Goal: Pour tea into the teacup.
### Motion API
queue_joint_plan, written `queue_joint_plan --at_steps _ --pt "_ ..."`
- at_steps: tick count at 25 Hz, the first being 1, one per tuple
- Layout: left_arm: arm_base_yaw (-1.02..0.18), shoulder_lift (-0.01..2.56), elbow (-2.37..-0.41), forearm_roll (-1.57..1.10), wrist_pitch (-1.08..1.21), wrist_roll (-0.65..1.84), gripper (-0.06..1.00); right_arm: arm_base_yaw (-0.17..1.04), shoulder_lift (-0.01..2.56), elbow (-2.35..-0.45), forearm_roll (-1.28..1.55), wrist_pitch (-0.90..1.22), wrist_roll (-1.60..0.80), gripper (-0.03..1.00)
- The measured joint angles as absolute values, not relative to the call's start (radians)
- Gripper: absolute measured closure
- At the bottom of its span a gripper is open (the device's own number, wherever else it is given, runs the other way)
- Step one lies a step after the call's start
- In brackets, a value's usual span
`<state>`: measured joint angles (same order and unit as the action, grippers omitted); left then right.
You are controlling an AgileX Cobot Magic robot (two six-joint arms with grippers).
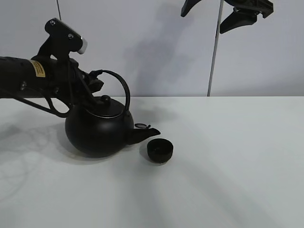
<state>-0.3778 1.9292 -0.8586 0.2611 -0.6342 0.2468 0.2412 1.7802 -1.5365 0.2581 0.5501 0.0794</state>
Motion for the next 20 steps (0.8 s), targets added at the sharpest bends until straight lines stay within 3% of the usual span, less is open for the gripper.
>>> queue_joint_plan --at_steps 20 --pt "-0.378 1.917 -0.859 0.261 -0.625 0.292 0.85 0.241 1.780 -1.537 0.258 0.549 0.081 0.36"
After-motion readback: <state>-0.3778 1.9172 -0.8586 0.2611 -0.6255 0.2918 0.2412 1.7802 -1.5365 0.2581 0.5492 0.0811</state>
